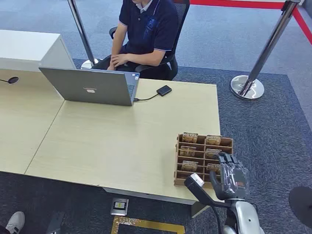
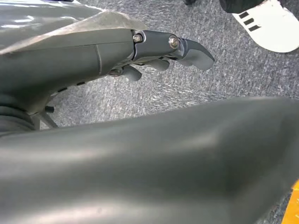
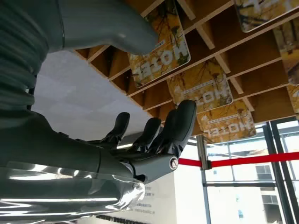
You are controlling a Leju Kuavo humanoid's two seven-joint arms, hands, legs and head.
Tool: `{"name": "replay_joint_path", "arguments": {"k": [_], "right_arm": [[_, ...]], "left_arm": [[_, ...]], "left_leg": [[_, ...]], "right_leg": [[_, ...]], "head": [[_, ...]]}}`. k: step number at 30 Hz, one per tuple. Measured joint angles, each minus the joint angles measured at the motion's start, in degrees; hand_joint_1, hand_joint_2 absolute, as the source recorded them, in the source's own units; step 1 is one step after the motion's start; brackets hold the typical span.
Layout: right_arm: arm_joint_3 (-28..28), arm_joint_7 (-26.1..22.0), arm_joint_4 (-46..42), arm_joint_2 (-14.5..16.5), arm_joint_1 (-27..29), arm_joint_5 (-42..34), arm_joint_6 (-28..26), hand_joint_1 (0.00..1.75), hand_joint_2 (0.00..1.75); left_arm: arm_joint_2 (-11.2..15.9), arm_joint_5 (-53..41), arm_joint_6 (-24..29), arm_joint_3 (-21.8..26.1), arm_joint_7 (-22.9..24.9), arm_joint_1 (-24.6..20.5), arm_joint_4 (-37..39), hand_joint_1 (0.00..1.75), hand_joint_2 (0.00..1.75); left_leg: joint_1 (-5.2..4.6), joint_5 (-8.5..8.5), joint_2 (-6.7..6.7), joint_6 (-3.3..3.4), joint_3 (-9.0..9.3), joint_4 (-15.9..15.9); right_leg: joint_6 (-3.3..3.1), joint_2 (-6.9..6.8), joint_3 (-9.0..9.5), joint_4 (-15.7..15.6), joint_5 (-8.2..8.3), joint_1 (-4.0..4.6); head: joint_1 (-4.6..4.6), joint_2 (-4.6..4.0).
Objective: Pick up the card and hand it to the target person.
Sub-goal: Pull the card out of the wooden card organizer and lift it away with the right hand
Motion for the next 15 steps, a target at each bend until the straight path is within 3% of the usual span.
{"name": "replay_joint_path", "arguments": {"k": [15], "right_arm": [[0.01, -0.23, 3.04, 0.33, -1.26, -0.68, -0.85, 0.69, 1.75]], "left_arm": [[0.02, -0.83, 0.0, 0.01, 0.0, -0.01, 0.0, 0.0, 0.0]], "left_leg": [[0.0, 0.0, 0.0, 0.0, 0.01, 0.0]], "right_leg": [[0.0, 0.0, 0.0, 0.0, 0.0, 0.0]], "head": [[0.0, 0.0]]}}
